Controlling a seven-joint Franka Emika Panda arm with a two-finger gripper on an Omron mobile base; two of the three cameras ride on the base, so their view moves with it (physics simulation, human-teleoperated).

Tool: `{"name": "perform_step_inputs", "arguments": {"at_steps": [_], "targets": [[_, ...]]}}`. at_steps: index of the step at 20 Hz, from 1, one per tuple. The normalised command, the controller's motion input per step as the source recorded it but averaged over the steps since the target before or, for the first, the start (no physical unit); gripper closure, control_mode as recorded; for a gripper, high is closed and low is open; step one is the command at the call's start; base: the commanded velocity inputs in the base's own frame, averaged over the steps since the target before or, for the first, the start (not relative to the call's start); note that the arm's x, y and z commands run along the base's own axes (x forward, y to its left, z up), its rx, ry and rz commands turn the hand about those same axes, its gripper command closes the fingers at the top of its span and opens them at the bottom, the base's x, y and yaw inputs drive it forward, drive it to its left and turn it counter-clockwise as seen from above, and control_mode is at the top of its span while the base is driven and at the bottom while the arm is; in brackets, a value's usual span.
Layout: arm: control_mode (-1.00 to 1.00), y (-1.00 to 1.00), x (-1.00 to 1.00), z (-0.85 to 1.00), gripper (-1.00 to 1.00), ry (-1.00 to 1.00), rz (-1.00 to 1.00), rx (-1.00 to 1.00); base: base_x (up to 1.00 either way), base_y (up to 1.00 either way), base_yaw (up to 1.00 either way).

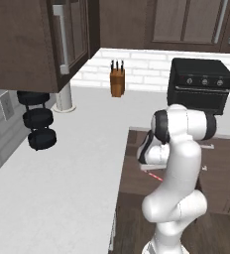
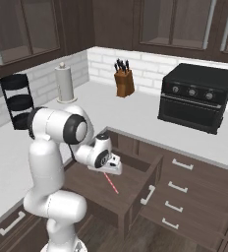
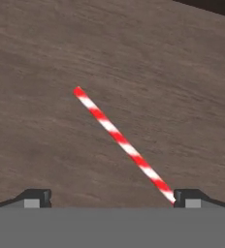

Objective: Take a straw from the drawer in front and place it inside the glass cup on the dining counter.

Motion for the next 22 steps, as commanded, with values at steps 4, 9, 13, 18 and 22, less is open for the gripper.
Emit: {"name": "perform_step_inputs", "arguments": {"at_steps": [4,9,13,18,22], "targets": [[-1.00,0.00,0.19,-0.28,-1.00,0.07,0.06,0.00,0.00,0.00,0.00],[-1.00,0.00,0.34,-0.21,-1.00,0.03,0.05,0.00,0.00,0.00,0.00],[-1.00,0.00,0.22,-0.29,-1.00,0.04,0.05,0.00,0.00,0.00,0.00],[-1.00,0.00,0.07,-0.36,-1.00,0.04,0.03,0.00,0.00,0.00,0.00],[-1.00,0.00,0.14,-0.34,-1.00,0.03,0.03,0.00,0.00,0.00,0.00]]}}
